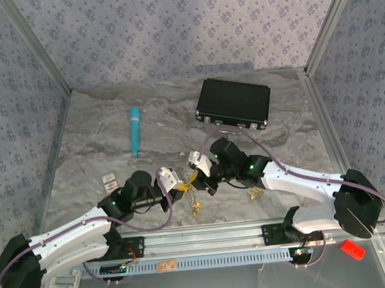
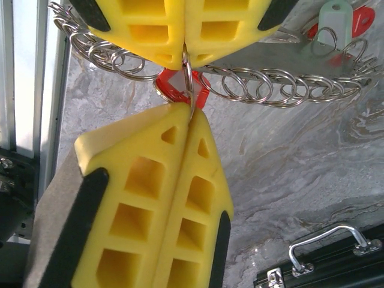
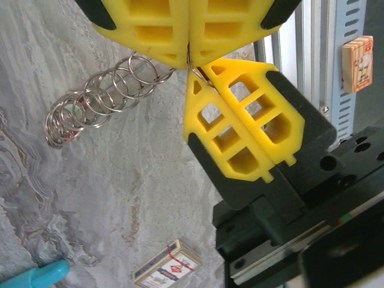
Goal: Put the keys on the keyring
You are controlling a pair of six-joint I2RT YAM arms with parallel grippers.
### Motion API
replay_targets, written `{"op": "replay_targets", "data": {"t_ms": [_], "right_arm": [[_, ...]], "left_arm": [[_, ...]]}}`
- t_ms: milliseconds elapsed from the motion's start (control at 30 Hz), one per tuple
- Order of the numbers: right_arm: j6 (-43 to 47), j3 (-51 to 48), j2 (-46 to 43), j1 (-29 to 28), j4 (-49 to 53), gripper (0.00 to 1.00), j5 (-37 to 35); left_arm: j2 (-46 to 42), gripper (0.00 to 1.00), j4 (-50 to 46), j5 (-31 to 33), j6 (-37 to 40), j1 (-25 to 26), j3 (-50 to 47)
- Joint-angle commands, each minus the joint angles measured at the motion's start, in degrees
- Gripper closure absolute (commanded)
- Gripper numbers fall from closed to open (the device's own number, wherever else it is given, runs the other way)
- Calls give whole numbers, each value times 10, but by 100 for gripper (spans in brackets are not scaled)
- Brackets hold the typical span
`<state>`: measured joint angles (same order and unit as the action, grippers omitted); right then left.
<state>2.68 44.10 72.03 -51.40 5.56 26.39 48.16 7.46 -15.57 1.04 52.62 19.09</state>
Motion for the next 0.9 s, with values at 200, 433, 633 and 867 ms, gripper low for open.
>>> {"op": "replay_targets", "data": {"t_ms": [200, 433, 633, 867], "right_arm": [[-49, 25, 20, 4, 23, 100, -64], [-68, 40, 39, 2, 44, 100, -74], [-81, 44, 45, 3, 40, 100, -66], [-99, 46, 55, 2, 39, 100, -55]], "left_arm": [[-5, 100, 9, -9, 47, 13, 19], [-4, 100, 11, 7, 72, 22, 18], [-2, 100, 14, 13, 78, 23, 18], [-2, 100, 32, 21, 71, 23, 7]]}}
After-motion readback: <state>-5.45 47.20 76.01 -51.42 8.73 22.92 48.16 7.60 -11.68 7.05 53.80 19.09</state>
